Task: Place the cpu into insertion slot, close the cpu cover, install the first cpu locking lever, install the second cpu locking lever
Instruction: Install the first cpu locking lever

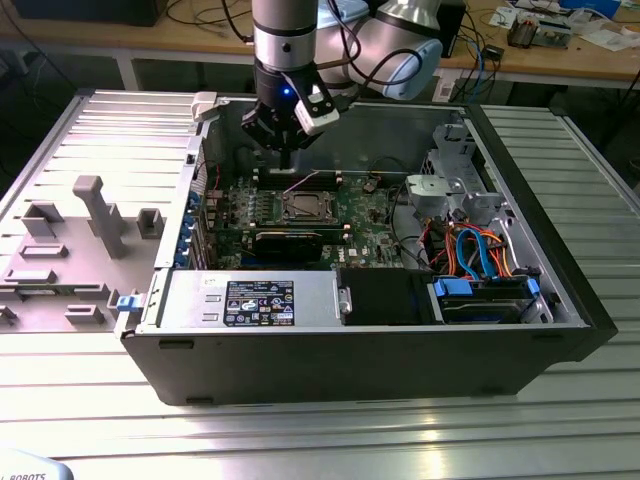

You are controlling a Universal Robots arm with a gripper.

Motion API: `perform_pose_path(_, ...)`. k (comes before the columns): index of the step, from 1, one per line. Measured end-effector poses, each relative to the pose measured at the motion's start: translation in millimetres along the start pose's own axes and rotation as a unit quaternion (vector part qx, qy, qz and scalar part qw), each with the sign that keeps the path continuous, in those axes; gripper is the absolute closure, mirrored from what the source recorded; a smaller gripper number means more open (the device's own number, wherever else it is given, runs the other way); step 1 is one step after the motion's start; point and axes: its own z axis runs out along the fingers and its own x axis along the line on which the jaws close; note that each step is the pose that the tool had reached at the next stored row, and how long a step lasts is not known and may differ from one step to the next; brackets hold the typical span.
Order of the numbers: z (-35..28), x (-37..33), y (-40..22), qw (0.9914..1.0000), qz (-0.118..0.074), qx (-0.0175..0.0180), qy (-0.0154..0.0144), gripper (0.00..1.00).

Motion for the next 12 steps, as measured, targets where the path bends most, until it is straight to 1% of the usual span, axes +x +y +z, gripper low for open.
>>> perform_pose_path(6, 0.0, -4.1, -0.2, 1.0, 0.0, 0.0, 0.0, 0.89)
perform_pose_path(12, 0.1, -4.8, -0.2, 1.0, 0.0, 0.0, 0.0, 0.89)
